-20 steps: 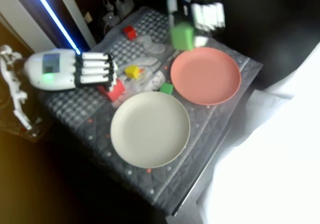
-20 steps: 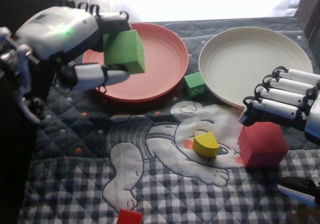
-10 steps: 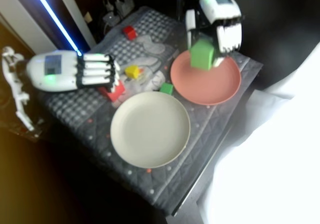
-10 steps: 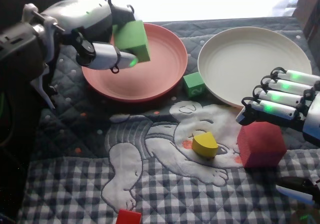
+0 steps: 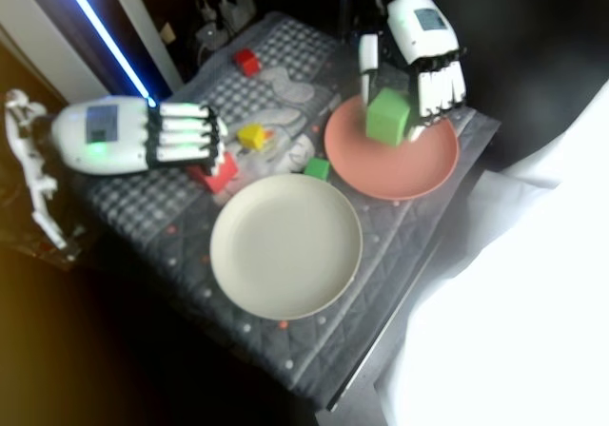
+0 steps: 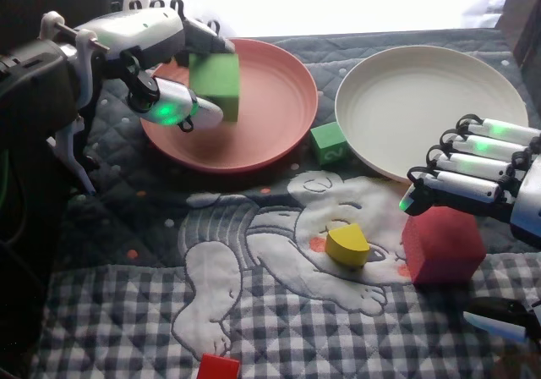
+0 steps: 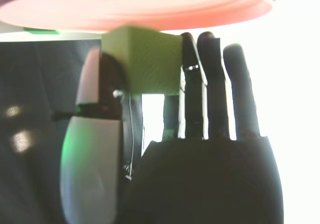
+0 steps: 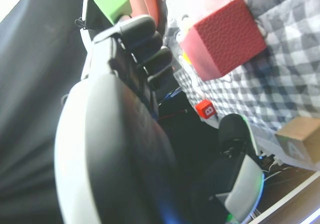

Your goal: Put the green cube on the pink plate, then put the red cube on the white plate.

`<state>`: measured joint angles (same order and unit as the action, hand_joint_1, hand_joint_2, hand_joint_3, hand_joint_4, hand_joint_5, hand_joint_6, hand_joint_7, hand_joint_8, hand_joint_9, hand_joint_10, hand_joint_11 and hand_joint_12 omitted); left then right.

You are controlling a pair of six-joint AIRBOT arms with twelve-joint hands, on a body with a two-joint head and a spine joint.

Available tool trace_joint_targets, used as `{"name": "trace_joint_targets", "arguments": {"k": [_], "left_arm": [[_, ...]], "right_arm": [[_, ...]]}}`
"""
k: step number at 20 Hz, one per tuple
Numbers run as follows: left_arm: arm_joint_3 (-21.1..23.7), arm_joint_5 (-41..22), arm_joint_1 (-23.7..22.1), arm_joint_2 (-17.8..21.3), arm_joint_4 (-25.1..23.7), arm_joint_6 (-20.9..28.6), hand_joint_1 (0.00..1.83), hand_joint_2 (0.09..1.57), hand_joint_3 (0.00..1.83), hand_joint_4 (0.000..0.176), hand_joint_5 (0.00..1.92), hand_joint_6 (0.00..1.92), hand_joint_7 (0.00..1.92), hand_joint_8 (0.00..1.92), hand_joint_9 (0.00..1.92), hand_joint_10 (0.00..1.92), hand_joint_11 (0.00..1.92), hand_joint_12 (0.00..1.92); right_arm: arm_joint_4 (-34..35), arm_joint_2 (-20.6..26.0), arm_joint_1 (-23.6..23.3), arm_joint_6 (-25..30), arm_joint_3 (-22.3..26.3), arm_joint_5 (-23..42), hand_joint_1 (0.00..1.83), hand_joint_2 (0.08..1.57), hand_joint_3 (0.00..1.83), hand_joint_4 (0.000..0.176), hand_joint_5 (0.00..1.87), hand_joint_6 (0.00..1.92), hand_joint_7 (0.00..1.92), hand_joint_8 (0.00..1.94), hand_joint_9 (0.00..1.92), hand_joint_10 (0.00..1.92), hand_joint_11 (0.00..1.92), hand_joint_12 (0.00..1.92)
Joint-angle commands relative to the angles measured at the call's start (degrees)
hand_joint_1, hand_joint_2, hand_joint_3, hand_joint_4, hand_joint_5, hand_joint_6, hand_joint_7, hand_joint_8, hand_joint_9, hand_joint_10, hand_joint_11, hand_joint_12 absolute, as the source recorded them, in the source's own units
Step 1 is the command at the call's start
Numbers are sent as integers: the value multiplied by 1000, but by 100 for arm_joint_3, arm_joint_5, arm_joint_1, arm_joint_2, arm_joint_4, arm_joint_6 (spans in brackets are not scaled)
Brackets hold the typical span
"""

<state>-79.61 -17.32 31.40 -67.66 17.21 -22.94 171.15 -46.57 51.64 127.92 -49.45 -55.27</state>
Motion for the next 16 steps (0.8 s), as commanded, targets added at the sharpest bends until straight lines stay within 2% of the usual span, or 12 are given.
{"name": "trace_joint_targets", "arguments": {"k": [1, 2, 3, 4, 6, 7, 8, 9, 10, 11, 13, 16], "left_arm": [[-26, -670, -90, -2, 41, 15, 837, 980, 0, 73, 159, 1, 64, 14, 169, 285, 0, 1424], [-12, -723, -69, 14, 82, 15, 858, 963, 0, 95, 122, 0, 50, 3, 195, 200, 0, 1449], [8, -775, -47, 32, 107, 15, 899, 956, 0, 90, 88, 7, 9, 961, 38, 1555, 139, 1827], [80, -910, 6, 83, 159, 15, 887, 946, 0, 122, 20, 1, 1, 1285, 42, 1848, 282, 1902], [287, -1213, 120, 229, 199, 15, 862, 950, 1, 148, 0, 0, 0, 1199, 105, 1918, 298, 1920], [521, -1541, 250, 388, 206, 15, 809, 942, 0, 161, 0, 0, 0, 546, 20, 1563, 59, 1921], [723, -1785, 347, 495, 204, 15, 805, 936, 0, 167, 0, 0, 0, 360, 3, 1502, 11, 1921], [985, -2168, 496, 655, 179, 15, 754, 967, 7, 163, 0, 0, 0, 408, 0, 1681, 31, 1921], [1128, -2361, 576, 740, 147, 15, 746, 1003, 15, 141, 0, 0, 0, 221, 0, 1455, 5, 1921], [1435, -2779, 744, 909, 53, 15, 723, 1015, 2, 130, 0, 0, 0, 252, 0, 1271, 0, 1921], [1655, -3107, 893, 1033, -56, 15, 680, 1022, 0, 94, 0, 0, 0, 1094, 0, 1844, 119, 1921], [1969, -3783, 1227, 1242, -309, 15, 517, 1040, 4, 135, 0, 0, 0, 1126, 0, 1688, 137, 1921]], "right_arm": [[122, 18, -83, 28, -9, -661, 737, 705, 605, 0, 70, 1082, 115, 1199, 50, 1284, 0, 1634], [122, 32, -101, 28, -9, -663, 757, 675, 642, 0, 55, 1119, 114, 1204, 46, 1289, 0, 1639], [122, 40, -113, 28, -10, -663, 783, 635, 672, 0, 46, 1091, 111, 1127, 40, 1229, 0, 1616], [122, 48, -135, 28, -14, -664, 807, 625, 676, 0, 26, 992, 88, 1003, 10, 1169, 0, 1615], [122, 40, -178, 27, -30, -665, 956, 595, 641, 0, 0, 755, 39, 714, 0, 943, 0, 1560], [122, 16, -201, 27, -53, -665, 1015, 573, 633, 0, 0, 628, 16, 586, 0, 784, 0, 1501], [122, -3, -216, 27, -71, -665, 1066, 553, 641, 0, 0, 540, 6, 501, 0, 664, 0, 1447], [122, -35, -237, 27, -98, -664, 1108, 515, 662, 0, 0, 494, 11, 422, 0, 539, 0, 1332], [122, -55, -248, 27, -118, -664, 1086, 480, 723, 0, 0, 491, 34, 373, 0, 535, 0, 1349], [122, -101, -255, 28, -162, -663, 1090, 453, 774, 0, 0, 496, 49, 342, 0, 558, 0, 1376], [122, -128, -254, 28, -182, -660, 1065, 428, 846, 0, 24, 587, 84, 275, 0, 588, 0, 1418], [122, -220, -269, 28, -239, -492, 1099, 524, 717, 0, 64, 581, 117, 176, 0, 520, 0, 1270]]}}
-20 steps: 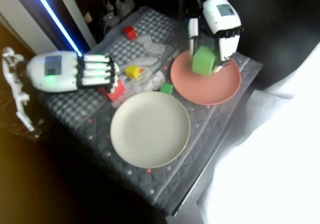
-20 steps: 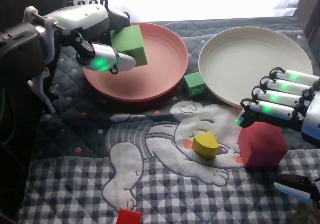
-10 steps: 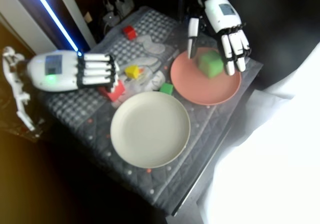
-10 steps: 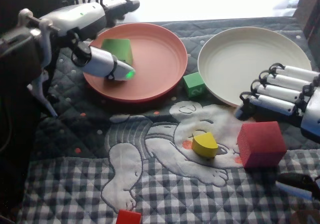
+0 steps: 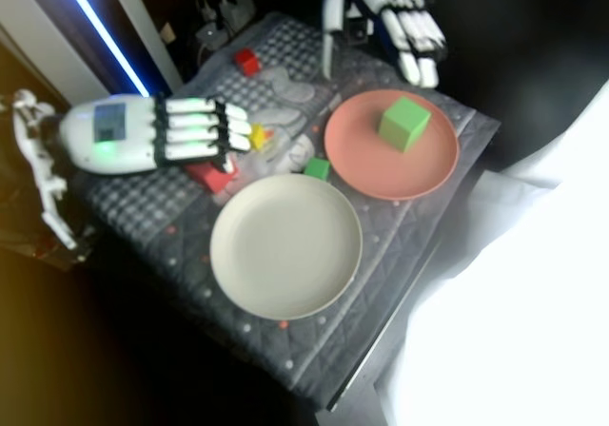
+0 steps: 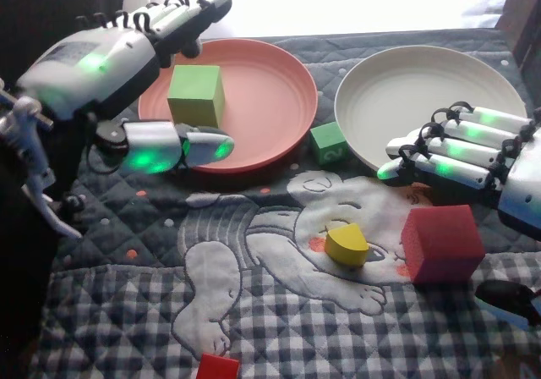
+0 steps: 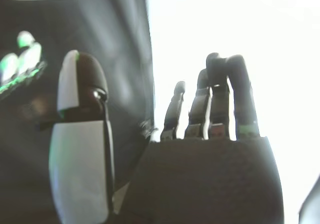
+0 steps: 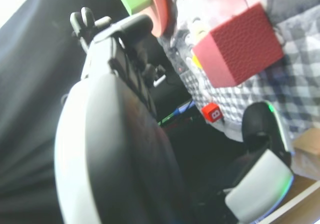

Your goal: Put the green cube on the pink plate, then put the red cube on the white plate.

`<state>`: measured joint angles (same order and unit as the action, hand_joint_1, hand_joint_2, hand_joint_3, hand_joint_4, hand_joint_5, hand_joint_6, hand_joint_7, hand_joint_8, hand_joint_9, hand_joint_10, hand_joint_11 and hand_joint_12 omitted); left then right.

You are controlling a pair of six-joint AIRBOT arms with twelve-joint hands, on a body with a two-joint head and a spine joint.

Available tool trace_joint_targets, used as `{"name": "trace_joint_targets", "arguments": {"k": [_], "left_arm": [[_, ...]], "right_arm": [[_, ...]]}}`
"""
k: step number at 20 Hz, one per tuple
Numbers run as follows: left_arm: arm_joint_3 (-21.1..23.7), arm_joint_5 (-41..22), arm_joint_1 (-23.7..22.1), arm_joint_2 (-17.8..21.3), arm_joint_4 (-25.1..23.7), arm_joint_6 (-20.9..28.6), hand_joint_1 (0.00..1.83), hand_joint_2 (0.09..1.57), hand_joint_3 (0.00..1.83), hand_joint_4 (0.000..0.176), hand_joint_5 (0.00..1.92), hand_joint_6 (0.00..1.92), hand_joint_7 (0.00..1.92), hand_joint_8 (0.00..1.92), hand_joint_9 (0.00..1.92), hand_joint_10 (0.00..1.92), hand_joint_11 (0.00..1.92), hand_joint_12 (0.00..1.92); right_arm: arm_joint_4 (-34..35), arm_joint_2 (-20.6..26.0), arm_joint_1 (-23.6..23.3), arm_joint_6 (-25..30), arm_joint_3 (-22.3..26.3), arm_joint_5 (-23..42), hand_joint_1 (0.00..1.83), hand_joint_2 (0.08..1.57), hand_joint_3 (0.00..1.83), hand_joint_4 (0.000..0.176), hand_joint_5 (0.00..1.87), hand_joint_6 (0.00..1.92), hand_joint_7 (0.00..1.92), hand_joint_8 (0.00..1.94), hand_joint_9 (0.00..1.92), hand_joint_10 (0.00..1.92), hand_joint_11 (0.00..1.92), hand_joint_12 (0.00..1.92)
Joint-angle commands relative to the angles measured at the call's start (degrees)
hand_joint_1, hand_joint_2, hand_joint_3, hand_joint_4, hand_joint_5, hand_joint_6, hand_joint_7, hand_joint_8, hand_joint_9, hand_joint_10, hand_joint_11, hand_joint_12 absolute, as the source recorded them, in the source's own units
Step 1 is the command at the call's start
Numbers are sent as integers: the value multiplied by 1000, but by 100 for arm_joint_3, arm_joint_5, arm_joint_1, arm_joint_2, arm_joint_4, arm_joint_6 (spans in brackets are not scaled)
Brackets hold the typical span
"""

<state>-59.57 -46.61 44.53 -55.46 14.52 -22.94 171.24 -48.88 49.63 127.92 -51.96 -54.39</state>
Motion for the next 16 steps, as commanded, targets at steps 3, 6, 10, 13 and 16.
{"name": "trace_joint_targets", "arguments": {"k": [3, 6, 10, 13, 16], "left_arm": [[235, -1369, 197, 206, -124, 15, 525, 1055, 4, 121, 14, 3, 0, 1027, 0, 1565, 93, 1921], [430, -1707, 375, 313, -164, 15, 547, 1058, 1, 106, 30, 3, 0, 890, 0, 1322, 2, 1921], [521, -1927, 477, 342, -216, 15, 540, 1077, 4, 97, 64, 8, 30, 878, 0, 1315, 0, 1867], [569, -2043, 523, 360, -244, 15, 511, 1115, 7, 85, 79, 2, 49, 853, 5, 1303, 0, 1819], [578, -2128, 591, 364, -217, 15, 526, 1156, 0, 72, 87, 0, 89, 766, 13, 1260, 0, 1780]], "right_arm": [[114, -96, -112, 28, -72, -352, 1133, 619, 548, 0, 171, 450, 163, 44, 0, 449, 0, 1235], [114, -214, -133, 29, -152, -202, 1159, 625, 520, 0, 214, 619, 241, 38, 0, 703, 0, 1638], [114, -318, -162, 29, -231, -20, 1175, 674, 520, 0, 266, 682, 306, 46, 10, 835, 0, 1512], [114, -379, -166, 29, -276, 21, 1267, 831, 396, 0, 405, 768, 470, 128, 155, 1026, 44, 1758], [114, -410, -217, 29, -299, 24, 1326, 1179, 38, 0, 768, 1241, 764, 1252, 738, 1428, 665, 1733]]}}
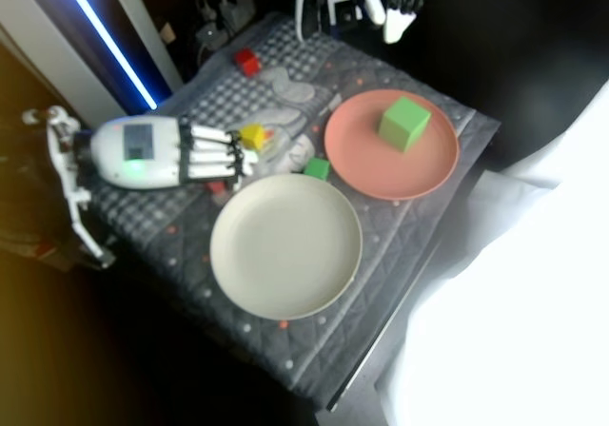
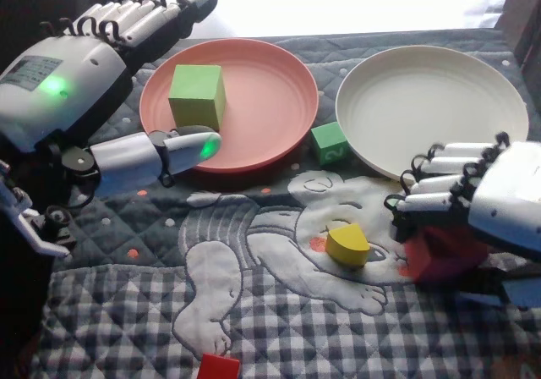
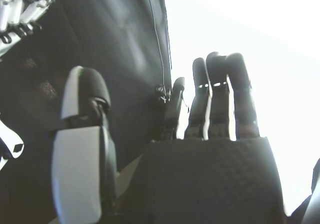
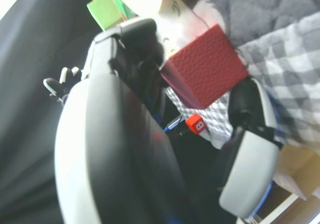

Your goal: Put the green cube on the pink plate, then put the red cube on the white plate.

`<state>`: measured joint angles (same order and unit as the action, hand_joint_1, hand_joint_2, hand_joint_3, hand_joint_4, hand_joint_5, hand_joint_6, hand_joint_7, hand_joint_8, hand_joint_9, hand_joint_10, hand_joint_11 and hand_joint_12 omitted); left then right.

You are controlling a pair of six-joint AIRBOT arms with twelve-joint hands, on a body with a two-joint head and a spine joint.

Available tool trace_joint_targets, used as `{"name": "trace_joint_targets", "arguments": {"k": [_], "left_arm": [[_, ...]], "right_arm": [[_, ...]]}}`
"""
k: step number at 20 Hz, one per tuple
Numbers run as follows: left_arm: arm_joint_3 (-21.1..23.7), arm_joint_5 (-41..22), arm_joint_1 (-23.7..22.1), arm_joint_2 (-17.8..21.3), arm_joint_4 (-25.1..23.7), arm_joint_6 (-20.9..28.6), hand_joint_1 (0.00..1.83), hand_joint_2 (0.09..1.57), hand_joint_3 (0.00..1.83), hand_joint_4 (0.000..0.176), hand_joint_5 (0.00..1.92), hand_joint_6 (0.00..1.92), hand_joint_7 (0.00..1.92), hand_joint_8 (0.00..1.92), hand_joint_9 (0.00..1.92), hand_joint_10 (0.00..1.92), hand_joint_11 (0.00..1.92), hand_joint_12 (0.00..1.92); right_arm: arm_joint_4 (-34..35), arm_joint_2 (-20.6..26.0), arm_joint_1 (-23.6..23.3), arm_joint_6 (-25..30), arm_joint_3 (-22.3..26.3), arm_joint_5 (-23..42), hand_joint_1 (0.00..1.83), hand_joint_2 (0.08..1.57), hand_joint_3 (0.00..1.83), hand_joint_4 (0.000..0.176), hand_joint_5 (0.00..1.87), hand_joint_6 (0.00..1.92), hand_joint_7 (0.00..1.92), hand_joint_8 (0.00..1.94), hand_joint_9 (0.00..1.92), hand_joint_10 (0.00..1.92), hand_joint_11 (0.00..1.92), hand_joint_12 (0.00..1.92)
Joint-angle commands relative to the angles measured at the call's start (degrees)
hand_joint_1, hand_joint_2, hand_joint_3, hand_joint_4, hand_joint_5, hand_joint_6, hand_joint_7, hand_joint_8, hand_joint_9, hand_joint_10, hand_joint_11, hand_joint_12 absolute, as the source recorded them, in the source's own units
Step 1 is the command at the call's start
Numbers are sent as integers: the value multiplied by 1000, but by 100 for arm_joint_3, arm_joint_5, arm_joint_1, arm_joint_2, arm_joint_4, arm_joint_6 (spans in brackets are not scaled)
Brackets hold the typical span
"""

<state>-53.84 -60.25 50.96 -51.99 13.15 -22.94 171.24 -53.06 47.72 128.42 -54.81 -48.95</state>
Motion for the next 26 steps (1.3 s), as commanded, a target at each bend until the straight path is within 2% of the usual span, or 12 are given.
{"name": "trace_joint_targets", "arguments": {"k": [1, 6, 8, 10, 11, 16, 18, 19, 21, 24, 25, 26], "left_arm": [[6, -784, -34, 16, -50, 15, 521, 1165, 0, 72, 89, 0, 105, 693, 8, 1206, 0, 1707], [7, -897, 98, 31, 107, 15, 488, 1171, 0, 62, 96, 0, 144, 703, 6, 1220, 0, 1542], [4, -904, 101, 31, 126, 15, 485, 1171, 0, 60, 90, 0, 116, 758, 5, 1250, 0, 1663], [4, -940, 106, 31, 127, 15, 477, 1157, 0, 69, 93, 0, 70, 914, 3, 1369, 0, 1803], [7, -994, 106, 37, 121, 15, 500, 1141, 0, 90, 118, 3, 57, 965, 12, 1378, 0, 1822], [53, -1199, 89, 71, 20, 15, 507, 1136, 0, 105, 96, 0, 78, 769, 20, 1292, 0, 1809], [75, -1318, 89, 82, -22, 15, 635, 1135, 0, 79, 117, 1, 90, 713, 0, 1293, 0, 1828], [79, -1363, 86, 82, -38, 15, 661, 1130, 0, 76, 126, 0, 84, 795, 0, 1372, 0, 1842], [88, -1413, 57, 82, -76, 15, 653, 1129, 0, 79, 124, 1, 60, 864, 0, 1376, 0, 1800], [111, -1481, 45, 94, -130, 15, 648, 1160, 4, 41, 102, 0, 87, 751, 12, 1313, 0, 1786], [124, -1508, 58, 100, -132, 15, 653, 1153, 0, 43, 116, 1, 138, 728, 61, 1290, 11, 1767], [131, -1528, 73, 102, -132, 15, 653, 1153, 0, 43, 116, 1, 138, 728, 61, 1290, 11, 1767]], "right_arm": [[114, 13, -75, -22, -15, -522, 1351, 1184, 13, 0, 864, 1092, 779, 1339, 731, 1492, 659, 1817], [113, 98, -295, -22, 19, -843, 1343, 1219, 7, 0, 855, 1138, 763, 1421, 604, 1614, 494, 1921], [113, 205, -372, -23, 81, -1119, 1342, 1230, 5, 0, 832, 1169, 694, 1474, 633, 1620, 575, 1913], [112, 319, -566, -30, 61, -1271, 1357, 1201, 0, 0, 797, 1234, 797, 1304, 755, 1500, 720, 1802], [112, 346, -763, -46, -58, -1282, 1350, 1215, 0, 0, 771, 1295, 791, 1309, 708, 1550, 695, 1811], [112, 155, -1134, -76, -585, -1259, 1355, 1202, 0, 0, 738, 1298, 840, 1234, 758, 1492, 620, 1787], [112, -10, -1295, -75, -911, -1095, 1341, 1226, 6, 0, 850, 1112, 757, 1440, 592, 1667, 407, 1895], [112, -66, -1337, -75, -1033, -1049, 1331, 1254, 6, 0, 804, 1129, 663, 1567, 580, 1697, 516, 1916], [112, -112, -1479, -75, -1206, -764, 1340, 1234, 0, 0, 777, 1218, 733, 1442, 668, 1581, 474, 1865], [115, -236, -1602, -67, -1522, -406, 1352, 1207, 0, 0, 749, 1294, 809, 1316, 743, 1461, 632, 1685], [115, -289, -1657, -69, -1582, -215, 1321, 1262, 7, 0, 781, 1377, 685, 1444, 515, 1598, 315, 1819], [115, -352, -1671, -67, -1649, -137, 1321, 1262, 7, 0, 781, 1377, 685, 1444, 515, 1598, 315, 1819]]}}
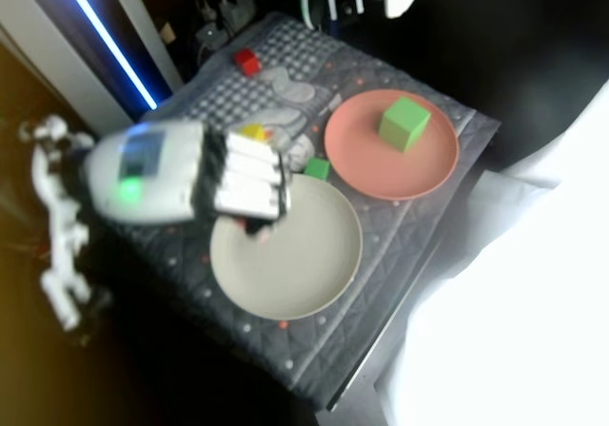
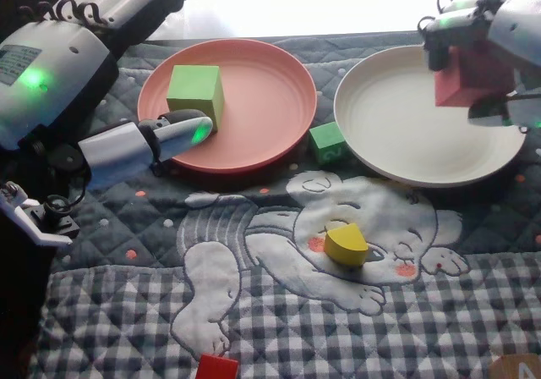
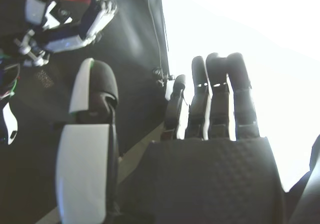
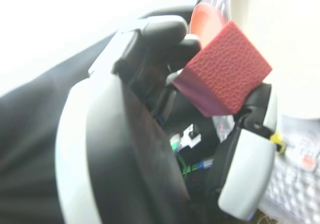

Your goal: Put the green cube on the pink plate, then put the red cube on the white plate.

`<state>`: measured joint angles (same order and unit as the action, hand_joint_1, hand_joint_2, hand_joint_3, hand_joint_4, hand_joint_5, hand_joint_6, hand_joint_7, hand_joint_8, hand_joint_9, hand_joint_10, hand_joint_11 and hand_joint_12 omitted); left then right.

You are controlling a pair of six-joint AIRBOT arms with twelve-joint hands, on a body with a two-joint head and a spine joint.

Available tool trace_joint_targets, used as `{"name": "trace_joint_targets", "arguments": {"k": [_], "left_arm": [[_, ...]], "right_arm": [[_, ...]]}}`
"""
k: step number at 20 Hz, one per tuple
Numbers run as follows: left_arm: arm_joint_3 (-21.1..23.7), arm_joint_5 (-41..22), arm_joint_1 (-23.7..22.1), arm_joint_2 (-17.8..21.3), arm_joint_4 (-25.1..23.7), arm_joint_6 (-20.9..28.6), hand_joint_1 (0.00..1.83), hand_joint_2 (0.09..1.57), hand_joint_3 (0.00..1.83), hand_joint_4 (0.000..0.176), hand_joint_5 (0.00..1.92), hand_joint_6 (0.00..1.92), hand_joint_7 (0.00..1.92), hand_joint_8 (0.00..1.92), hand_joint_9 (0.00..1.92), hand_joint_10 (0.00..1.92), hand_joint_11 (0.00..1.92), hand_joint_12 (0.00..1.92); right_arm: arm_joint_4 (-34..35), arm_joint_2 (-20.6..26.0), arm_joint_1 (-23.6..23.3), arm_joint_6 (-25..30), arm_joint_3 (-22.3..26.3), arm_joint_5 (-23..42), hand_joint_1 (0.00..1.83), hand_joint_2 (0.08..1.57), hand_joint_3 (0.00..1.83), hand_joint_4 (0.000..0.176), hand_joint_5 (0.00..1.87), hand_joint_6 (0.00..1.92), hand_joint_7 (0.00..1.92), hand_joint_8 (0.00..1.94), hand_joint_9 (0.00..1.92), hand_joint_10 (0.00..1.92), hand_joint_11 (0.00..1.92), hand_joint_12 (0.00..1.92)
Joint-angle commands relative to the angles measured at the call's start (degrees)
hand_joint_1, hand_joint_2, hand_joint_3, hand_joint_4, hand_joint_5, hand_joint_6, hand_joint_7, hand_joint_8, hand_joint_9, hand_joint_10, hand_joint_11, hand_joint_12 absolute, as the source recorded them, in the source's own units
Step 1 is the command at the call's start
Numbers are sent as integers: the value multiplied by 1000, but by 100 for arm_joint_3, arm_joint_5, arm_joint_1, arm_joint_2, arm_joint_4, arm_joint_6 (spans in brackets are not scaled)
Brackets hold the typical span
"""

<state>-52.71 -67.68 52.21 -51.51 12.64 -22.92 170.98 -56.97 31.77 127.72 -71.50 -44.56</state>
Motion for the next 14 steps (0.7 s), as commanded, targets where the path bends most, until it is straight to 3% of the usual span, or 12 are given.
{"name": "trace_joint_targets", "arguments": {"k": [1, 2, 4, 6, 7, 8, 9, 10, 11, 12, 13, 14], "left_arm": [[23, -790, -48, 55, -82, 12, 645, 1148, 0, 40, 138, 3, 164, 713, 79, 1314, 39, 1753], [24, -789, -48, 54, -82, 12, 645, 1149, 0, 37, 145, 1, 174, 684, 86, 1302, 43, 1732], [27, -789, -47, 54, -82, 12, 657, 1150, 0, 32, 147, 0, 198, 578, 79, 1266, 17, 1738], [29, -790, -45, 54, -82, 12, 586, 1128, 0, 68, 142, 0, 311, 397, 154, 999, 0, 1641], [32, -804, -34, 54, -82, 12, 569, 1122, 0, 68, 146, 0, 376, 267, 206, 854, 0, 1627], [35, -816, -28, 54, -81, 12, 570, 1126, 2, 65, 147, 0, 387, 253, 218, 853, 18, 1637], [49, -863, -7, 54, -81, 12, 570, 1127, 2, 68, 148, 0, 391, 250, 222, 856, 22, 1637], [65, -930, 39, 55, -80, 12, 562, 1122, 0, 63, 159, 0, 414, 196, 226, 852, 32, 1615], [71, -953, 56, 55, -76, 12, 562, 1122, 0, 63, 159, 0, 414, 196, 226, 852, 32, 1615], [79, -987, 80, 59, -68, 12, 564, 1118, 0, 54, 172, 4, 429, 185, 229, 854, 25, 1603], [86, -1001, 96, 66, -63, 12, 570, 1122, 0, 44, 181, 2, 436, 162, 227, 855, 36, 1586], [93, -1025, 113, 69, -57, 12, 572, 1121, 0, 47, 184, 2, 438, 156, 226, 855, 39, 1584]], "right_arm": [[141, -38, -104, 4, -51, -442, 1330, 1238, 0, 0, 845, 1247, 742, 1403, 530, 1571, 258, 1860], [141, -98, -105, 6, -103, -381, 1352, 1194, 0, 0, 866, 1152, 849, 1260, 672, 1480, 430, 1801], [141, -188, -105, 7, -171, -309, 1351, 1206, 2, 0, 781, 1238, 808, 1316, 707, 1505, 527, 1681], [141, -223, -105, 8, -179, -273, 1449, 1219, 2, 0, 762, 1310, 731, 1312, 668, 1460, 578, 1769], [141, -225, -104, 8, -172, -271, 1154, 1245, 0, 0, 717, 1378, 622, 891, 539, 1076, 303, 1541], [141, -225, -104, 8, -168, -271, 1335, 1175, 0, 0, 376, 847, 380, 556, 217, 804, 60, 1399], [141, -217, -104, 8, -150, -271, 1355, 1123, 0, 0, 334, 544, 321, 294, 121, 576, 11, 1182], [141, -203, -105, 8, -132, -273, 1265, 1076, 0, 0, 284, 310, 239, 111, 41, 352, 1, 718], [141, -202, -105, 8, -126, -273, 1265, 1076, 0, 0, 284, 310, 239, 111, 41, 352, 1, 718], [141, -199, -106, 8, -116, -273, 1168, 1033, 0, 4, 192, 191, 149, 33, 25, 126, 0, 313], [141, -192, -116, 8, -103, -274, 1070, 1018, 0, 44, 111, 111, 58, 6, 4, 24, 0, 145], [141, -176, -127, 7, -78, -278, 1039, 998, 0, 59, 98, 69, 29, 3, 0, 4, 0, 131]]}}
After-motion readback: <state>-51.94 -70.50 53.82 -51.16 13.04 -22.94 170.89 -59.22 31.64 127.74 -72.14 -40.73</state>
